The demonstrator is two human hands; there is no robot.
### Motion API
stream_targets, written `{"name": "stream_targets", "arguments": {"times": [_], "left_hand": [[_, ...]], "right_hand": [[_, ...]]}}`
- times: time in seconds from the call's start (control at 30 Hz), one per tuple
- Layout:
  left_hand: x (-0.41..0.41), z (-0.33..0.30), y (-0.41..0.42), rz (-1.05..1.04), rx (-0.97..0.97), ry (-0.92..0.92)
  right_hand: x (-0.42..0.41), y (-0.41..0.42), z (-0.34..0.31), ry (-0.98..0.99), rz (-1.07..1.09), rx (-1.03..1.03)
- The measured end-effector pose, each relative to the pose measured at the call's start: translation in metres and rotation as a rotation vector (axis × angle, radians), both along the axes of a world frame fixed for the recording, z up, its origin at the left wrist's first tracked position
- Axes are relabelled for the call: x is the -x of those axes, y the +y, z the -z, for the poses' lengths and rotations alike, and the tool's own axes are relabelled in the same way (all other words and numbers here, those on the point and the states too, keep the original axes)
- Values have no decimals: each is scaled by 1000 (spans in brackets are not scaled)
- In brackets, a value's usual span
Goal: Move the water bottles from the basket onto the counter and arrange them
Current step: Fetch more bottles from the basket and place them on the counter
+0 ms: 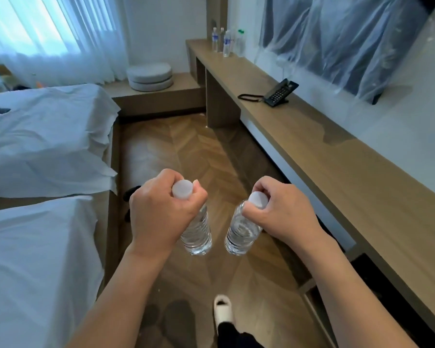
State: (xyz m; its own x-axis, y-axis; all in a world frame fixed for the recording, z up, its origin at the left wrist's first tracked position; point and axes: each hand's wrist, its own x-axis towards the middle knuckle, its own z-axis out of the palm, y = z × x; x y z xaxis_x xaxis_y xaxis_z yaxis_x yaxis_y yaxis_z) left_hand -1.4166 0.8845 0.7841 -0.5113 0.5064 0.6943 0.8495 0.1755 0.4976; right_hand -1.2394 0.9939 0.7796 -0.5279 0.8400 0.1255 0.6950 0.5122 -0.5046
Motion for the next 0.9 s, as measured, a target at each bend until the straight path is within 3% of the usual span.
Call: {"name": "stream_targets", "arguments": {"times": [0.27, 0.5, 0.7, 0.9], "left_hand": [[143, 6, 161, 11, 135, -56], [272, -16, 292, -26, 118, -91], [402, 2, 403, 23, 97, -91], [542, -3, 523, 55, 153, 61]], "right_hand": [[158, 168, 13, -44, -89, 3], [289, 300, 4, -25, -134, -2], [414, 419, 16, -27, -117, 11], [542, 540, -4, -59, -99, 4]]}}
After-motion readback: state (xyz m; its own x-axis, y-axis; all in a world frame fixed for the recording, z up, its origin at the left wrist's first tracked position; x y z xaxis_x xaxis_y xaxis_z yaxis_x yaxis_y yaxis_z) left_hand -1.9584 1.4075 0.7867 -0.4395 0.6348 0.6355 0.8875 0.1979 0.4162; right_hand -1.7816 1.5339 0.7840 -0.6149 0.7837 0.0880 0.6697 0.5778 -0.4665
